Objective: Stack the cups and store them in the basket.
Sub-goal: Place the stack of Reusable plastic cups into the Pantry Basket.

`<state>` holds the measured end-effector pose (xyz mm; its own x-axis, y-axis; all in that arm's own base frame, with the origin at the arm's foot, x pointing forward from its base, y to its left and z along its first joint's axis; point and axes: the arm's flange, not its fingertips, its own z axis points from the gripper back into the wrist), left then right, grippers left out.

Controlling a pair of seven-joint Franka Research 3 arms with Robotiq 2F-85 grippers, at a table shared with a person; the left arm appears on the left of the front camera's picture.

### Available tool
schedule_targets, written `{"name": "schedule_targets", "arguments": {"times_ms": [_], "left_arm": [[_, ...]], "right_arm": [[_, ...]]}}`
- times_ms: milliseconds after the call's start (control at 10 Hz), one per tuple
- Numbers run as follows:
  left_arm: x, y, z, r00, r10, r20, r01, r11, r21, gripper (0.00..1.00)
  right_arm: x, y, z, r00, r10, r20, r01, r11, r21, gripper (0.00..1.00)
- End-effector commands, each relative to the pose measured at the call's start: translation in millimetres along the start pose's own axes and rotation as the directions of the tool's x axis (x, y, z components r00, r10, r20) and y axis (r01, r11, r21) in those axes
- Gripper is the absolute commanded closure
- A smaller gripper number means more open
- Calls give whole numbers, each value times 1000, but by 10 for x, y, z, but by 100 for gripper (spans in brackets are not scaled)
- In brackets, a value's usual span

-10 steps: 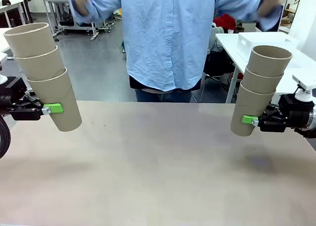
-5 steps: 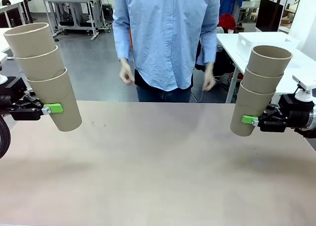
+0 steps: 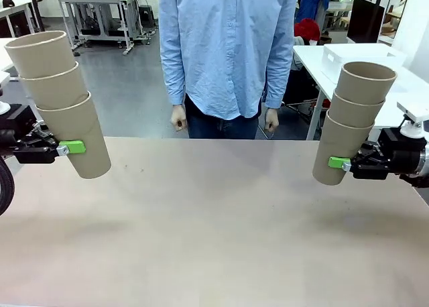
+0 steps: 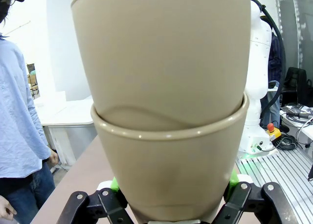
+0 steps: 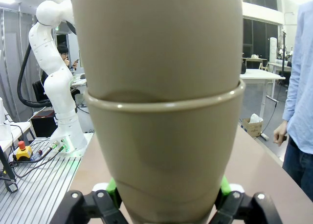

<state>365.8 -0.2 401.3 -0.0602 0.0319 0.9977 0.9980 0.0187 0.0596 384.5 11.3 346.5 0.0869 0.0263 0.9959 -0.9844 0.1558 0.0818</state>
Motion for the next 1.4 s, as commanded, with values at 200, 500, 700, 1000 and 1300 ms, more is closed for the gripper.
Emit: {"name": "schedule_targets", "arguments": {"times_ms": [200, 500, 700, 1000, 1300], "left_arm": [[40, -26, 17, 1000, -7, 6, 7, 1000, -5, 15], [40, -26, 17, 1000, -7, 6, 7, 1000, -5, 15], [40, -26, 17, 1000, -7, 6, 7, 1000, -5, 15], [40, -26, 17, 1000, -7, 6, 7, 1000, -5, 15], [40, -26, 17, 1000, -7, 6, 7, 1000, -5, 15]], "right_arm": [[31, 1, -1, 1000, 13, 2, -13, 1000, -2, 16], [31, 1, -1, 1000, 13, 2, -13, 1000, -2, 16], [31, 1, -1, 1000, 13, 2, -13, 1000, -2, 16], [31, 1, -1, 1000, 13, 2, -13, 1000, -2, 16], [31, 1, -1, 1000, 13, 2, -13, 1000, -2, 16]]}}
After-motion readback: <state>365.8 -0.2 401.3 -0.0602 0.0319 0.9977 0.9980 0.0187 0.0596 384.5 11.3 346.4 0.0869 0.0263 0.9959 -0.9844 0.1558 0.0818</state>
